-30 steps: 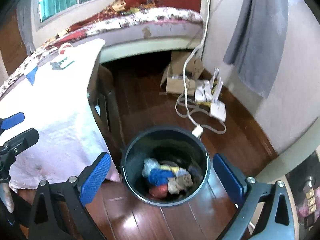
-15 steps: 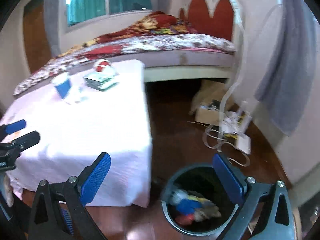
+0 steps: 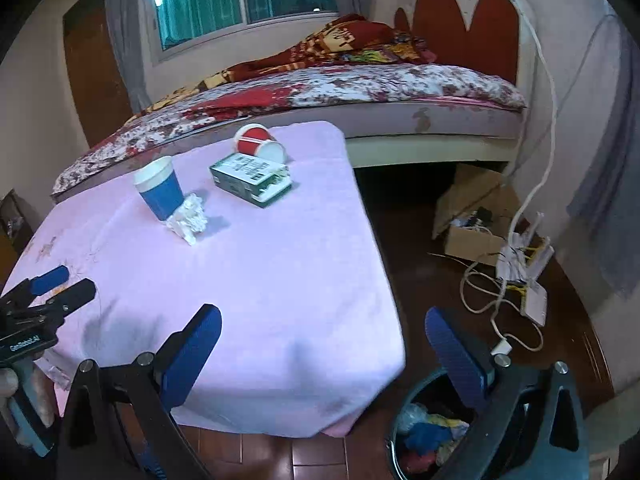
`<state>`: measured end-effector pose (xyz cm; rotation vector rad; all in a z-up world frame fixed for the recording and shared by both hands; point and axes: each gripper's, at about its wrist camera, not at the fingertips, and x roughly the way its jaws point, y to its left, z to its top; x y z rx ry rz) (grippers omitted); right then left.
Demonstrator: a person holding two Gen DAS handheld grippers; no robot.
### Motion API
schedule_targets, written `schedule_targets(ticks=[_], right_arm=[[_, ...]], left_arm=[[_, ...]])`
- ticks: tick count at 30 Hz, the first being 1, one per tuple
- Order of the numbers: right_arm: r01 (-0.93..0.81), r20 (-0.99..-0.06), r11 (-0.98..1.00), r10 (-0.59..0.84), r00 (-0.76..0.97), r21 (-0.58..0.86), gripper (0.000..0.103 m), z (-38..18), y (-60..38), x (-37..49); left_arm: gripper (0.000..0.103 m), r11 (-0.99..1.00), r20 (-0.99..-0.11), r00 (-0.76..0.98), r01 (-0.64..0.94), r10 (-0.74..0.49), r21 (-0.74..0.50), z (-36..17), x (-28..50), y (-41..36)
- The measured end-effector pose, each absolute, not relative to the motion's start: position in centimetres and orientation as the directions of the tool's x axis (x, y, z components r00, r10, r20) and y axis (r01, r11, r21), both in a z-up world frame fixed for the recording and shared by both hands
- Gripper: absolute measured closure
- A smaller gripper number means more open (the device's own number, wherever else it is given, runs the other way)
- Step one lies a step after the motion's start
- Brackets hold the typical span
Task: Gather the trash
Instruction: 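Move both tools back toward the table, then grasp the green-and-white milk carton with the right tool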
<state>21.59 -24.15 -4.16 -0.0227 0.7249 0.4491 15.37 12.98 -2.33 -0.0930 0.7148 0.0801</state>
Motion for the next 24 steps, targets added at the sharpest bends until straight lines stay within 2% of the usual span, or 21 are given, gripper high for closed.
schedule_targets(ticks=[16, 24], right_arm=[[-0.546, -0.647, 0.83, 0.477, 0.595, 0.11, 0.0, -4.2, -17.1, 31.6], [-0.617, -0.684, 0.782, 0.499, 0.532, 0.09, 0.0, -5.8, -11.5, 38.7]], left_arm=[[0.014, 0.987, -0.682, 0.728, -0.149, 0.073, -0.053, -3.9, 22.6, 15.6], [0.014, 0.984, -0.697, 0.713, -0.17, 0.081, -0.061, -5.0, 25.0, 17.0]])
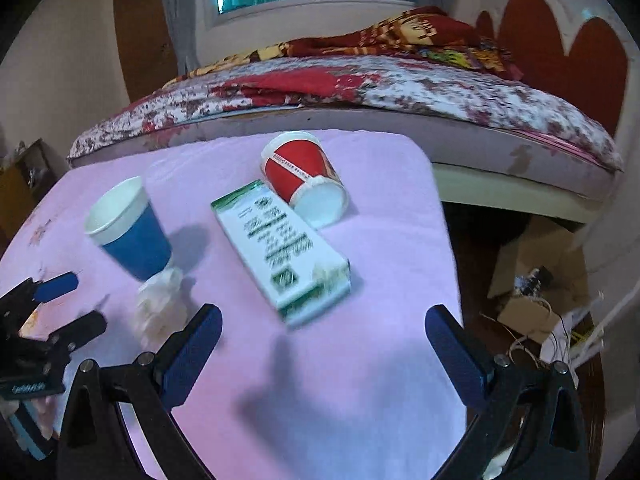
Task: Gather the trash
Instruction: 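Grasp the green-and-white milk carton with the right tool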
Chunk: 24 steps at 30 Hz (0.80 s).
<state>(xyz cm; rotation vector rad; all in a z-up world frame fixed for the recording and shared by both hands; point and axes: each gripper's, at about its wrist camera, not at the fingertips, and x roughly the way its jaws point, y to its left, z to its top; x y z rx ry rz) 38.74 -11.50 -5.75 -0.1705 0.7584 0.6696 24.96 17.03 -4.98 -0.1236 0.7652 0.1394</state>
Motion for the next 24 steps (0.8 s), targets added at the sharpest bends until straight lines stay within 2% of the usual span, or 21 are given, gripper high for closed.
schedule_targets(ticks=[4, 5, 6, 7, 14, 15, 24], right_arm=[[-0.661, -0.701, 0.744, 0.521, 0.487, 0.093, 0.003, -6.8, -9.1, 40.9], [-0.673, -0.702, 0.733, 0.531, 0.474, 0.1, 0.01, -6.9, -8.7, 41.0], [-0.682, -0.707, 0.725, 0.535, 0.463, 0.102, 0.023, -7.1, -8.3, 41.1], [-0.685, -0.714, 0.721, 0.531, 0.455, 0.099, 0.03, -7.3, -7.9, 41.2], [-0.711, -0.72, 0.698, 0.537, 0.44, 0.086, 0.033, -7.5, -6.8, 40.0], [-0.709, -0.72, 0.7, 0.536, 0.441, 0.088, 0.04, -7.6, -6.9, 39.9], [-0.703, -0.715, 0.703, 0.547, 0.435, 0.11, 0.04, -7.3, -6.0, 38.7]], left_arm=[[0.014, 0.982, -0.699, 0.711, -0.175, 0.082, -0.063, -5.0, 25.6, 17.4], [0.014, 0.983, -0.698, 0.712, -0.175, 0.082, -0.062, -4.9, 25.7, 17.4], [0.014, 0.983, -0.696, 0.713, -0.174, 0.083, -0.061, -4.9, 25.8, 17.4], [0.014, 0.983, -0.694, 0.715, -0.176, 0.086, -0.059, -4.8, 25.8, 17.5], [0.014, 0.98, -0.685, 0.724, -0.182, 0.082, -0.076, -4.7, 26.2, 17.5], [0.014, 0.98, -0.686, 0.724, -0.184, 0.08, -0.079, -4.7, 26.2, 17.5], [0.014, 0.979, -0.684, 0.725, -0.184, 0.078, -0.084, -4.2, 25.4, 17.5]])
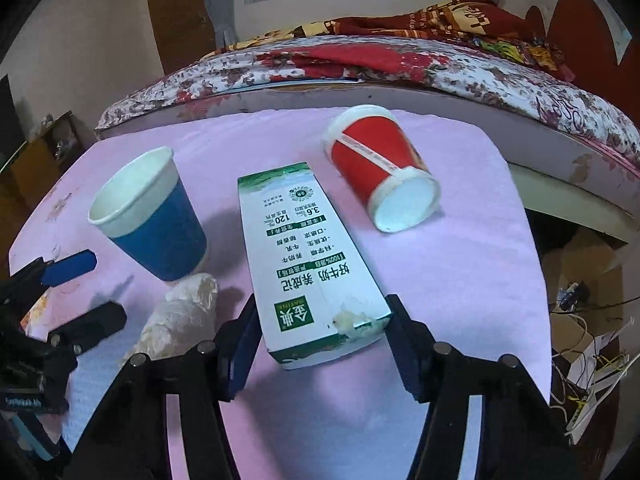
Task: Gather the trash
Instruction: 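Grasp the green-and-white milk carton with the right tool, then lift the carton with the right tool while the left tool grasps the blue paper cup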
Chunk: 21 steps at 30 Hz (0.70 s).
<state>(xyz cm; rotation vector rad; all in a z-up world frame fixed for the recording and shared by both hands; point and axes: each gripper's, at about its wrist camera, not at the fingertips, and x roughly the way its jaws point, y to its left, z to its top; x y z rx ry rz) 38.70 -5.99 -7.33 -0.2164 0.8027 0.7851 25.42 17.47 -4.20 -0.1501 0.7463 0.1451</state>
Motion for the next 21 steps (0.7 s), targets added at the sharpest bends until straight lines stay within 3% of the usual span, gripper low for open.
schedule_targets(ticks=[4, 6, 21], right_arm=[[-0.693, -0.736, 0.714, 0.522, 0.432, 0.1, 0.036, -7.7, -4.9, 39.5], [-0.694, -0.732, 0.711, 0.533, 0.424, 0.116, 0.042, -7.8, -5.0, 39.5], [-0.64, -0.591, 0.768, 0.516, 0.62, 0.0, 0.046, -1.9, -7.1, 33.3]], left_arm=[[0.014, 0.978, -0.686, 0.723, -0.19, 0.082, -0.084, -4.3, 25.6, 18.0], [0.014, 0.978, -0.688, 0.721, -0.194, 0.088, -0.078, -4.5, 25.7, 18.1], [0.014, 0.979, -0.658, 0.747, -0.19, 0.092, -0.079, -2.8, 24.6, 17.3]])
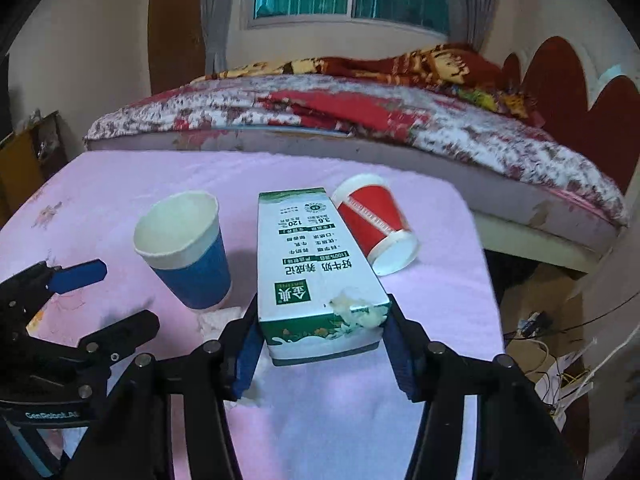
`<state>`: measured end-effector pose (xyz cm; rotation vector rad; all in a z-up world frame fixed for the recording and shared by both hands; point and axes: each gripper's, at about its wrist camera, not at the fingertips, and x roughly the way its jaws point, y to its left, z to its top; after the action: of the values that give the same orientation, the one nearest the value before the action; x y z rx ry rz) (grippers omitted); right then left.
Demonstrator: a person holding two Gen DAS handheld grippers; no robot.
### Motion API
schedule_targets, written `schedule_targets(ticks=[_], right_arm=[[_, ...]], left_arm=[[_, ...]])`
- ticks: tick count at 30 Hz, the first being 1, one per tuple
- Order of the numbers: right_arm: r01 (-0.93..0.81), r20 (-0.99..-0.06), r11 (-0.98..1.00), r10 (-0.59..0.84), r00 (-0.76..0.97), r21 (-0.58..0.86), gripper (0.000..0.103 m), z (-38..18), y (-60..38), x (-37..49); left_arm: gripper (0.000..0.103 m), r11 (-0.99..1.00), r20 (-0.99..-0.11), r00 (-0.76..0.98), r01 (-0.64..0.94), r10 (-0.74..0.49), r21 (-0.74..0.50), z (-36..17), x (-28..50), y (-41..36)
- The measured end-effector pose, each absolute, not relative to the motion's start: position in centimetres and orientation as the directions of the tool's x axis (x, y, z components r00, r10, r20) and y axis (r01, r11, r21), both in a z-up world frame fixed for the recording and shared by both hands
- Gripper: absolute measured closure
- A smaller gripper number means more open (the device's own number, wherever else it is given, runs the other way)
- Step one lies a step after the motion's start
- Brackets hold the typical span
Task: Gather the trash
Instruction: 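Lift the carton with the right tool while the left tool grasps the blue paper cup, then carry the carton and blue cup over the black bin and release both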
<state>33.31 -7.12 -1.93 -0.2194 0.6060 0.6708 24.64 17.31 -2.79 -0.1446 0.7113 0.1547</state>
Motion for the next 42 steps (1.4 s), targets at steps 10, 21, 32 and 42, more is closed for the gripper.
schedule_targets(ticks=[10, 21, 32, 42], right_arm=[[-0.506, -0.556, 0.862, 0.409, 0.724, -0.025, 0.046, -0.6, -11.5, 34.8], [-0.472, -0.57, 0.881, 0.371, 0.733, -0.033, 0.046, -2.0, -12.8, 36.6], [-0.422, -0.565, 0.906, 0.336, 0.754, -0.024, 0.046, -0.8, -17.8, 30.6], [-0.405, -0.564, 0.913, 0.306, 0.767, -0.055, 0.046, 0.1, -23.8, 22.3]], left_arm=[[0.014, 0.98, -0.651, 0.75, -0.192, 0.117, -0.046, -3.4, 28.3, 16.9], [0.049, 0.985, -0.653, 0.755, -0.145, 0.052, -0.089, -3.9, 30.1, 18.1], [0.049, 0.995, -0.594, 0.804, -0.088, 0.042, -0.049, 0.0, 24.4, 14.9], [0.049, 0.997, -0.602, 0.795, 0.049, -0.073, -0.056, 0.7, 18.2, 8.4]])
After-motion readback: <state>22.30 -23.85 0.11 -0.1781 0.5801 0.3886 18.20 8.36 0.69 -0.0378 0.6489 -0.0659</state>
